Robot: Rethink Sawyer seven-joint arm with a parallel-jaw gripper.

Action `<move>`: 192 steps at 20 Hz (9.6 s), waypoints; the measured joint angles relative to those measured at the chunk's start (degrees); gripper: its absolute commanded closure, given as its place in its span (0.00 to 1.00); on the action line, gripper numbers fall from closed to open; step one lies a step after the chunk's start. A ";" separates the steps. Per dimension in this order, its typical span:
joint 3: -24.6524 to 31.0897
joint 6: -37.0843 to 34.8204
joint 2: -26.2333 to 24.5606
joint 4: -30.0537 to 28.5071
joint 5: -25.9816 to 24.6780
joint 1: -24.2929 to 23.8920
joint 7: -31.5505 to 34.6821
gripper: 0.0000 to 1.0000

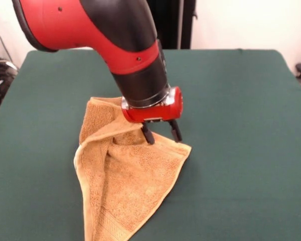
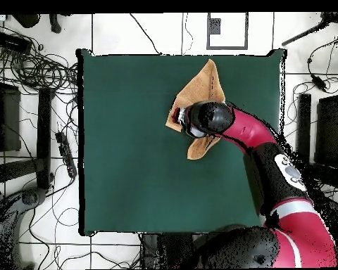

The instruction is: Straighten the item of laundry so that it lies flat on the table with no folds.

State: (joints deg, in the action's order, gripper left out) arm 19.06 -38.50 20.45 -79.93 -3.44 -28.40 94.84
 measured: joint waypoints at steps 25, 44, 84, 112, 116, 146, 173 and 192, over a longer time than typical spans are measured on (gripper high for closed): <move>-3.08 -3.37 3.02 2.10 -5.32 1.36 0.00 0.00; -5.46 -7.19 8.47 3.30 -9.42 1.56 0.00 0.00; -8.28 -3.40 -2.30 10.44 -18.23 3.56 0.00 0.00; -7.93 -20.95 -1.63 6.03 5.20 -1.22 0.00 0.00; -7.93 -23.96 -1.16 4.77 7.85 -0.87 0.00 0.00; -8.32 -14.44 -3.87 11.48 -3.53 0.61 0.00 0.00; -4.79 -13.96 -6.51 7.46 6.54 -5.53 0.00 0.00; 1.06 -13.96 -2.06 -5.36 18.47 -7.21 0.00 0.00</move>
State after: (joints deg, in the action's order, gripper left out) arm 20.12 -52.46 18.38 -85.30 15.03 -35.61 94.84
